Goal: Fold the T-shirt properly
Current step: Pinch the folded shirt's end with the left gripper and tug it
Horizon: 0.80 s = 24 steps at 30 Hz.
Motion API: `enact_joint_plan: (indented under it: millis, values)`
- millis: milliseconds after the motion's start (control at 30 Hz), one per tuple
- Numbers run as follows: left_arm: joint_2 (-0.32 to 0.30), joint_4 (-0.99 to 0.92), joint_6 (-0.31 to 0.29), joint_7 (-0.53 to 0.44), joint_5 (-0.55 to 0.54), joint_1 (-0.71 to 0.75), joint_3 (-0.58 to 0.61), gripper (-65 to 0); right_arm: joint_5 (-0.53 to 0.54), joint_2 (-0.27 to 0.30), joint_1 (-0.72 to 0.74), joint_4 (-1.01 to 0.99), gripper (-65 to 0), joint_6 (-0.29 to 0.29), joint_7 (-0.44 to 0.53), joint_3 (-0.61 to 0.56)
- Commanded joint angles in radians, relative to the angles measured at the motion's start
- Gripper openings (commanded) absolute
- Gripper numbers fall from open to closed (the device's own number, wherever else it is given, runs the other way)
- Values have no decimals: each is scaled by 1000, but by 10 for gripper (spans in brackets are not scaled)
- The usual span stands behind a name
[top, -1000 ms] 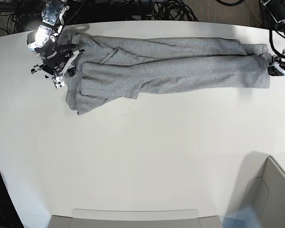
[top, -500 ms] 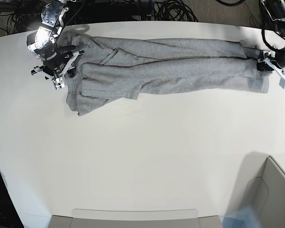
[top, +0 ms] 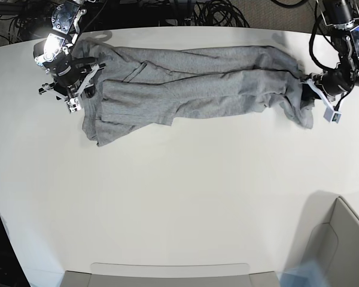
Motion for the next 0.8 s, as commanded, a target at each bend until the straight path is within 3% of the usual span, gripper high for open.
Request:
enact_joint_plan:
  millis: [0,100,200,433,767]
  values:
    - [3,-20,5,102,73,25,12,-650,-11,6,4,8,-446,15,-10,6]
    - [-11,-29,5,87,75,25,-11,-650,-11,12,3,8,-446,15,-10,6]
    - [-39,-76,5,90,75,26,-106,-650,-11,20,3,8,-446,15,-10,6]
    - [-140,-144,5,96,73,19,-272,-650,-11,20,3,8,-446,15,-10,6]
    - [-161,-81,5,193,50,14,-352,-650,-11,16,3,8,-446,15,-10,6]
